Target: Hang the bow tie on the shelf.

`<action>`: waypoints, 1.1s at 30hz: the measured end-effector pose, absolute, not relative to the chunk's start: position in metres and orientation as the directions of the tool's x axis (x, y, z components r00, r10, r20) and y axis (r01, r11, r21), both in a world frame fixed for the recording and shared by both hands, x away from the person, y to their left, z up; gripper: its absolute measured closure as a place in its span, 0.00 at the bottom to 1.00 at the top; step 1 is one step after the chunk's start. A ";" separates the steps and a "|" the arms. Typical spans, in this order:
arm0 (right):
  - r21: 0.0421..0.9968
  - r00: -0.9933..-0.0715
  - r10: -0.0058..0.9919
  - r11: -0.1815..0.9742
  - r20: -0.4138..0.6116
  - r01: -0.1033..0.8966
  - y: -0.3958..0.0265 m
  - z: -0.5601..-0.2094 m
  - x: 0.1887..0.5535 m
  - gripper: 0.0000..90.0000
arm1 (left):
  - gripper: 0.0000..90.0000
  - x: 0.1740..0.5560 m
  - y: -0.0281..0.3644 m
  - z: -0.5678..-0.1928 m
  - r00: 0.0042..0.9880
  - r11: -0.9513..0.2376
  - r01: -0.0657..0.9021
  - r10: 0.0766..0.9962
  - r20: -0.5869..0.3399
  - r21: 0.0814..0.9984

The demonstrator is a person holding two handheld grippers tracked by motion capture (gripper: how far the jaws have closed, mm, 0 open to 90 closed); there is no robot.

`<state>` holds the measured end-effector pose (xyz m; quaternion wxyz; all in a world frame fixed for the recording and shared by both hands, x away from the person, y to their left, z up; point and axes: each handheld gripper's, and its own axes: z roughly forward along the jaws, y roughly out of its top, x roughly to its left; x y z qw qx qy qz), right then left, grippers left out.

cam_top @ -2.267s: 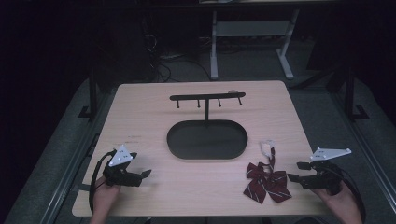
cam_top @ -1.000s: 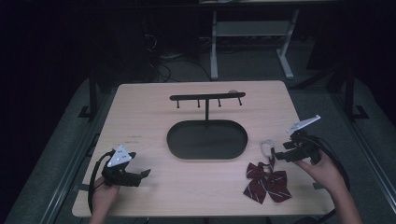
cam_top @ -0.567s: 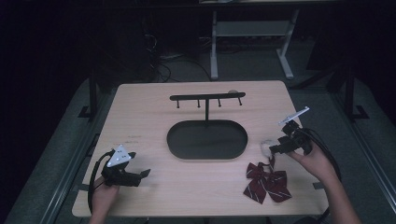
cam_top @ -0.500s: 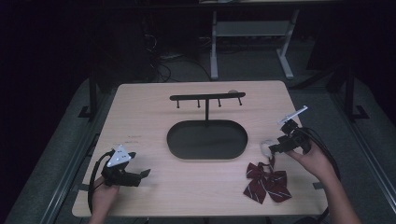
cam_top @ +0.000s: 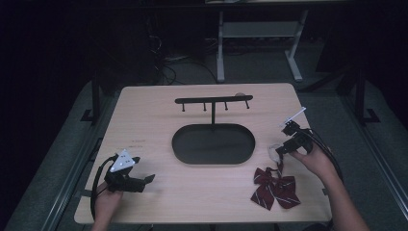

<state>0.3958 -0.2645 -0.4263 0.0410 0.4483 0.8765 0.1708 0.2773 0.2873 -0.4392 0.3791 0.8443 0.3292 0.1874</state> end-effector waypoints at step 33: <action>0.281 -0.650 0.759 0.617 0.035 0.735 -0.258 -0.430 0.395 0.96 | 0.15 0.277 0.287 -0.439 0.713 -0.493 0.414 0.699 0.064 0.765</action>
